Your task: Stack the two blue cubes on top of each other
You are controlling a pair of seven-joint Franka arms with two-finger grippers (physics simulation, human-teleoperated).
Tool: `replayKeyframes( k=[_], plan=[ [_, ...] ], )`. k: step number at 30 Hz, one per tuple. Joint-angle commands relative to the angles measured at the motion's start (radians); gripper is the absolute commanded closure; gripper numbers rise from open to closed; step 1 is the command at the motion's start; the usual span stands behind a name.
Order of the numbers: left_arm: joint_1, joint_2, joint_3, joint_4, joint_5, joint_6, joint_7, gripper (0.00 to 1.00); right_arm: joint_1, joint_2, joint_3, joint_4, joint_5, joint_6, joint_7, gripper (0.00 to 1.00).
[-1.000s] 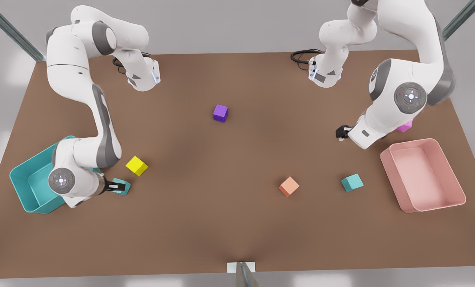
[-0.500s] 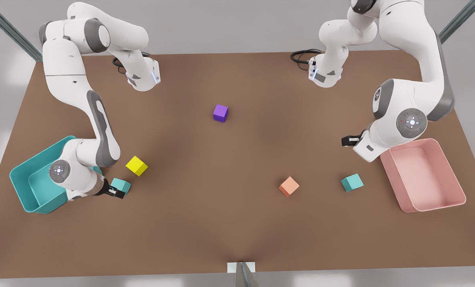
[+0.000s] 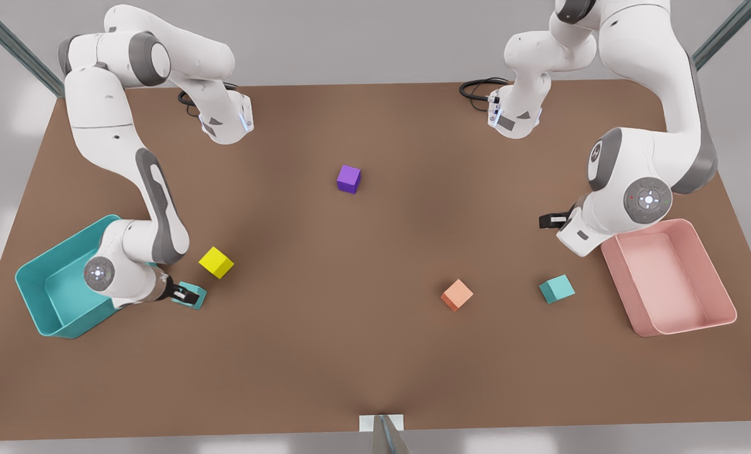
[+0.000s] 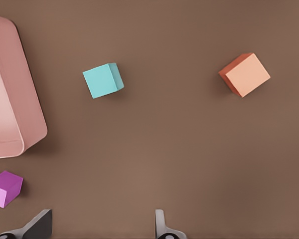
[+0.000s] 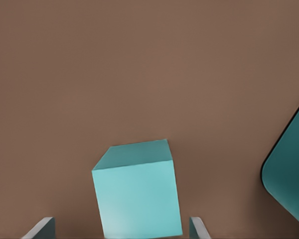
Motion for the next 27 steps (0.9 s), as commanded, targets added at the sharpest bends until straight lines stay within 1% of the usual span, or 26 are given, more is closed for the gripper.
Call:
replayKeyframes(
  k=[1,18,23,25,26,27],
  plan=[
    [0.001,0.002,0.0,0.0,0.001,-0.008,-0.003,0.0,0.0,0.002,0.0,-0.001,0.002,-0.01,-0.026,0.0],
    [0.002,0.002,0.0,0.0,0.001,-0.016,-0.005,0.0,-0.012,0.084,0.0,0.022,0.003,-0.006,-0.018,0.0],
    [0.001,0.002,0.0,0.0,0.001,-0.016,-0.005,0.0,-0.012,0.122,0.0,0.053,0.002,-0.006,-0.017,0.0],
    [0.001,0.002,0.0,0.0,0.001,-0.016,-0.005,0.0,-0.011,0.126,0.0,0.057,0.002,-0.006,-0.011,0.09],
    [0.001,0.002,0.0,0.0,0.001,-0.016,-0.005,0.0,-0.011,0.126,0.0,0.057,0.003,-0.006,-0.007,0.18],
    [0.001,0.002,0.0,0.0,0.001,-0.017,-0.005,0.0,-0.009,0.126,0.0,0.059,0.003,-0.006,-0.006,0.25]
  ],
)
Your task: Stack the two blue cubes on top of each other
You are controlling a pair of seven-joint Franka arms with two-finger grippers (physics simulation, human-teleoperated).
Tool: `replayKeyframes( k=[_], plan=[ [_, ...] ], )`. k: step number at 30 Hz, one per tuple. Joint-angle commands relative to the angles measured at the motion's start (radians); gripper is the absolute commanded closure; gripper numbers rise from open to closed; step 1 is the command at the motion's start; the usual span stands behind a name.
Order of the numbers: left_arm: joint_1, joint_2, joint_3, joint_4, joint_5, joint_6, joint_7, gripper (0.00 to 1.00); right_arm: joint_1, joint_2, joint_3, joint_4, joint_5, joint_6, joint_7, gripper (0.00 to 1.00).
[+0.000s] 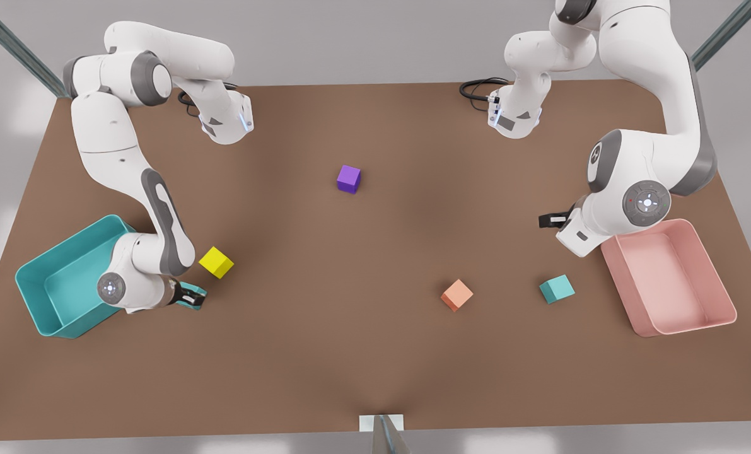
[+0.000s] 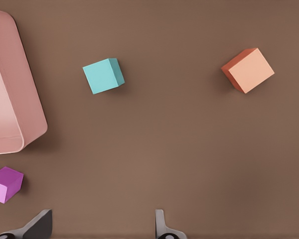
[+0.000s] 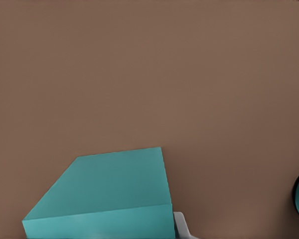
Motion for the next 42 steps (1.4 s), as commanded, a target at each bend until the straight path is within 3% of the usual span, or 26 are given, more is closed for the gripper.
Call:
replayKeyframes(
  k=[1,8,12,17,19,22,24,27,28,29,37,40,42],
  plan=[
    [-0.001,-0.001,0.0,0.0,0.001,-0.003,-0.003,0.0,0.001,0.006,0.0,0.007,0.0,0.0,0.005,0.29],
    [-0.006,-0.009,-0.013,0.013,-0.013,-0.069,-0.02,0.0,0.009,0.006,0.015,0.076,0.002,-0.056,0.028,0.34],
    [-0.001,-0.003,-0.013,0.023,-0.013,-0.07,-0.018,0.0,0.035,0.0,0.152,0.191,-0.006,-0.18,0.226,0.33],
    [0.002,-0.003,-0.008,0.036,-0.01,-0.07,-0.014,0.0,0.338,0.034,0.15,0.297,-0.006,-0.168,0.6,0.33],
    [0.003,-0.004,-0.007,0.039,-0.013,-0.058,-0.009,0.0,0.476,0.11,0.15,0.407,-0.009,-0.163,0.76,0.33],
    [0.023,0.019,0.127,-0.013,-0.055,0.129,0.135,0.0,0.599,0.212,0.144,0.519,-0.015,-0.085,0.89,0.32],
    [0.062,0.022,0.171,-0.167,-0.053,0.364,0.293,0.0,0.651,0.227,0.14,0.519,-0.026,-0.019,0.935,0.32],
    [0.062,0.094,0.171,-0.225,-0.053,0.534,0.289,0.0,0.674,0.253,0.138,0.521,-0.028,0.035,0.949,0.32],
    [0.056,0.103,0.171,-0.276,-0.056,0.608,0.25,0.0,0.68,0.262,0.137,0.528,-0.029,0.047,0.95,0.24],
    [0.037,0.12,0.171,-0.282,-0.056,0.628,0.188,0.0,0.684,0.268,0.137,0.541,-0.029,0.05,0.955,0.0],
    [0.036,0.267,0.173,-0.28,-0.087,0.781,0.103,0.0,0.69,0.238,0.137,0.584,-0.029,0.053,0.955,0.0],
    [0.04,0.284,0.173,-0.28,-0.088,0.798,0.101,0.0,0.613,0.14,0.14,0.582,-0.025,0.016,0.893,0.0],
    [0.048,0.284,0.173,-0.282,-0.088,0.798,0.088,0.0,0.523,0.084,0.14,0.582,-0.025,-0.065,0.696,0.0]
  ],
)
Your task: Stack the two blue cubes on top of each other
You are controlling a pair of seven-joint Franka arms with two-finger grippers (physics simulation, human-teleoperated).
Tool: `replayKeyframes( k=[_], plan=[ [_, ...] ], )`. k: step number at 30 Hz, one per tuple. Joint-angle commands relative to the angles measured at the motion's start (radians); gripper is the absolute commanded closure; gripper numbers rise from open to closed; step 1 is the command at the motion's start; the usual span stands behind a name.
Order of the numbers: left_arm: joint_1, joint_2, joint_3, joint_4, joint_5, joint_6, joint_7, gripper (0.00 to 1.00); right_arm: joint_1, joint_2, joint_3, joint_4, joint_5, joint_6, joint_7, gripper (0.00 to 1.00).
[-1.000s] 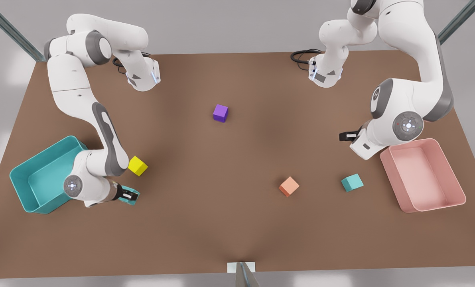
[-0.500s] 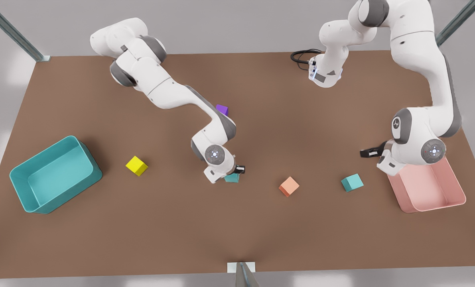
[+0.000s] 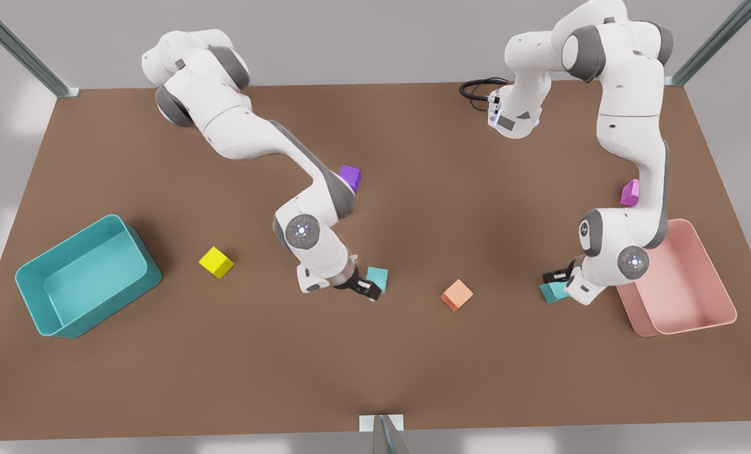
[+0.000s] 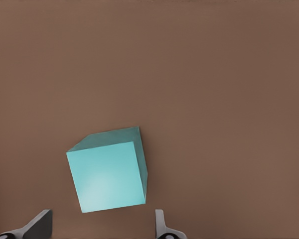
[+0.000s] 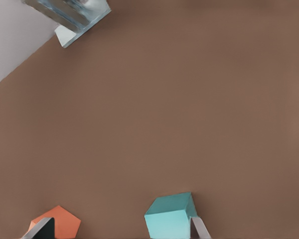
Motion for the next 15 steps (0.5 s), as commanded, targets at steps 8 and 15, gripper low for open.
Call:
replayKeyframes(
  k=[8,15],
  plan=[
    [0.006,0.031,0.002,0.001,-0.002,0.072,-0.081,0.0,-0.483,-0.243,-0.003,-0.007,-0.089,-0.726,-0.949,0.0],
    [0.007,0.063,0.002,0.005,-0.028,0.108,-0.081,0.0,-0.498,-0.494,0.012,-0.024,-0.134,-0.882,-1.066,0.0]
  ],
)
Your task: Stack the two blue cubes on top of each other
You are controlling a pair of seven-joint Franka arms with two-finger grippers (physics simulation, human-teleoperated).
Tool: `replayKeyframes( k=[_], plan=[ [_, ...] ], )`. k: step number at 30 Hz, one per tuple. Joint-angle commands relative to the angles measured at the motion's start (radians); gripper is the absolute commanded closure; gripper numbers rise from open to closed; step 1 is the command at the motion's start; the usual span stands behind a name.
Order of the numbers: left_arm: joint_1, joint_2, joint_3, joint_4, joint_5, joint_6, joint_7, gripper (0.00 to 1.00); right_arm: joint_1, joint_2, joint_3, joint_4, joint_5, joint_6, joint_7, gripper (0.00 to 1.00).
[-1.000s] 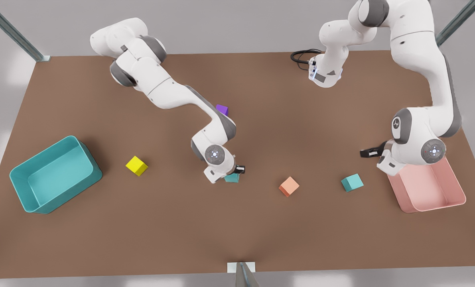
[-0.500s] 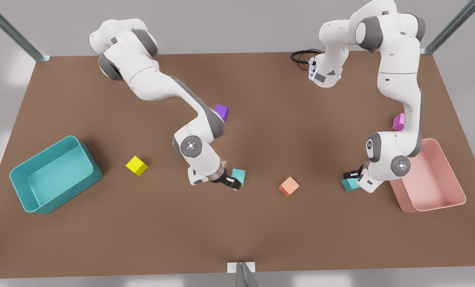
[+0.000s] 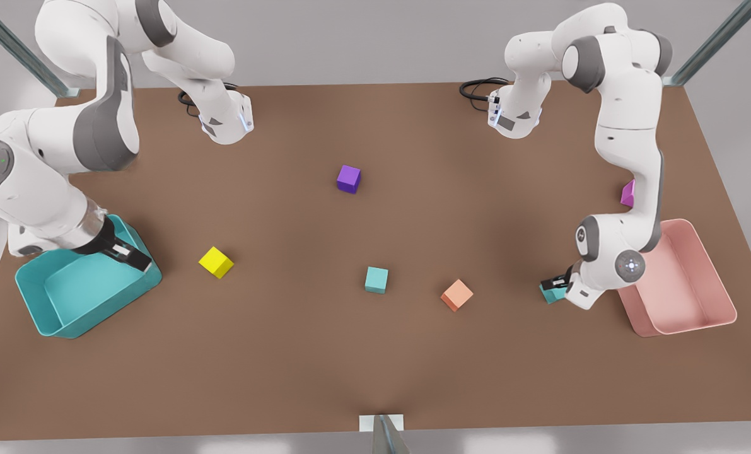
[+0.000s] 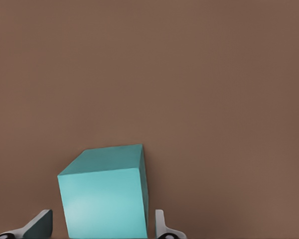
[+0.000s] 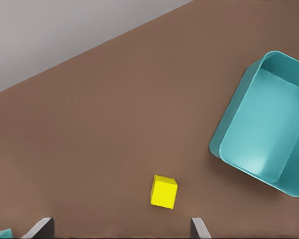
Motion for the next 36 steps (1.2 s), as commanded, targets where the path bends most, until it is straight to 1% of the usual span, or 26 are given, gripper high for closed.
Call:
replayKeyframes(
  k=[1,2,5,7,8,9,10,12,13,14,15,16,17,24,25,27,28,30,31,32,33,34,35,36],
  plan=[
    [0.001,0.013,0.0,0.001,-0.005,0.031,-0.042,0.0,0.008,-0.049,0.003,-0.014,-0.013,-0.168,-0.543,0.0],
    [0.003,0.021,0.0,0.001,-0.005,0.033,-0.04,0.0,0.008,-0.098,0.0,-0.053,-0.015,-0.168,-0.553,0.0],
    [0.006,0.038,0.0,0.001,-0.007,0.063,-0.04,0.0,0.012,-0.103,-0.002,-0.046,-0.021,-0.171,-0.559,0.0],
    [0.006,0.039,0.0,0.001,-0.007,0.066,-0.04,0.0,-0.002,-0.118,-0.012,-0.034,-0.012,-0.17,-0.624,0.0],
    [0.006,0.047,0.0,0.001,-0.007,0.068,-0.04,0.0,0.002,-0.198,-0.017,-0.09,-0.013,-0.156,-0.641,0.0],
    [0.006,0.053,0.0,0.001,-0.005,0.069,-0.04,0.0,-0.002,-0.247,-0.017,-0.161,-0.005,-0.086,-0.641,0.0],
    [0.004,0.059,0.0,0.001,-0.004,0.076,-0.04,0.0,-0.009,-0.326,-0.017,-0.285,0.007,-0.013,-0.641,0.0],
    [0.004,0.061,0.0,0.002,-0.005,0.097,-0.04,0.0,-0.002,-0.271,-0.017,-0.273,0.002,-0.018,-0.641,0.0],
    [0.004,0.061,0.0,0.002,-0.004,0.097,-0.04,0.04,-0.003,-0.267,-0.017,-0.274,-0.005,-0.018,-0.641,0.0],
    [0.004,0.061,0.0,0.002,-0.005,0.097,-0.038,0.29,-0.003,-0.25,-0.017,-0.276,-0.005,-0.018,-0.639,0.0],
    [0.004,0.059,0.0,0.002,-0.005,0.097,-0.038,0.32,-0.002,-0.238,-0.017,-0.274,-0.008,-0.016,-0.641,0.0],
    [0.003,0.059,0.0,0.002,-0.005,0.096,-0.037,0.39,-0.002,-0.222,-0.015,-0.273,-0.024,-0.012,-0.641,0.0],
    [0.003,0.059,0.0,0.002,-0.005,0.096,-0.037,0.42,0.0,-0.222,-0.012,-0.273,-0.048,-0.007,-0.639,0.0],
    [-0.001,0.018,-0.003,0.011,-0.004,0.056,-0.035,0.42,-0.002,-0.213,-0.014,-0.273,-0.048,-0.001,-0.639,0.0],
    [-0.017,-0.025,-0.003,0.013,-0.005,0.005,-0.049,0.42,-0.002,-0.211,-0.014,-0.273,-0.048,-0.001,-0.639,0.0],
    [-0.164,-0.117,-0.009,0.016,-0.004,-0.153,-0.28,0.42,-0.003,-0.211,-0.015,-0.273,-0.05,-0.001,-0.641,0.0],
    [-0.237,-0.114,-0.057,0.076,-0.002,-0.201,-0.44,0.42,-0.003,-0.208,-0.015,-0.273,-0.048,-0.001,-0.641,0.0],
    [-0.388,-0.114,-0.066,0.106,-0.004,-0.202,-0.647,0.41,-0.003,-0.208,-0.015,-0.274,-0.041,-0.003,-0.641,0.0],
    [-0.503,-0.088,-0.066,0.152,-0.004,-0.201,-0.822,0.41,-0.005,-0.202,-0.015,-0.273,-0.042,-0.001,-0.641,0.0],
    [-0.565,-0.048,-0.066,0.206,-0.005,-0.201,-0.916,0.41,-0.005,-0.202,-0.015,-0.273,-0.042,-0.003,-0.641,0.0],
    [-0.608,-0.01,-0.078,0.257,-0.005,-0.201,-1.017,0.41,-0.005,-0.204,-0.015,-0.273,-0.042,-0.001,-0.641,0.0],
    [-0.617,0.047,-0.104,0.32,-0.002,-0.199,-1.088,0.4,-0.006,-0.202,-0.017,-0.273,-0.042,-0.001,-0.641,0.0],
    [-0.642,0.133,-0.109,0.415,0.001,-0.196,-1.129,0.4,-0.006,-0.202,-0.017,-0.273,-0.039,-0.001,-0.642,0.0],
    [-0.657,0.185,-0.109,0.475,0.001,-0.196,-1.131,0.4,-0.006,-0.202,-0.017,-0.273,-0.038,-0.001,-0.642,0.0]
  ],
)
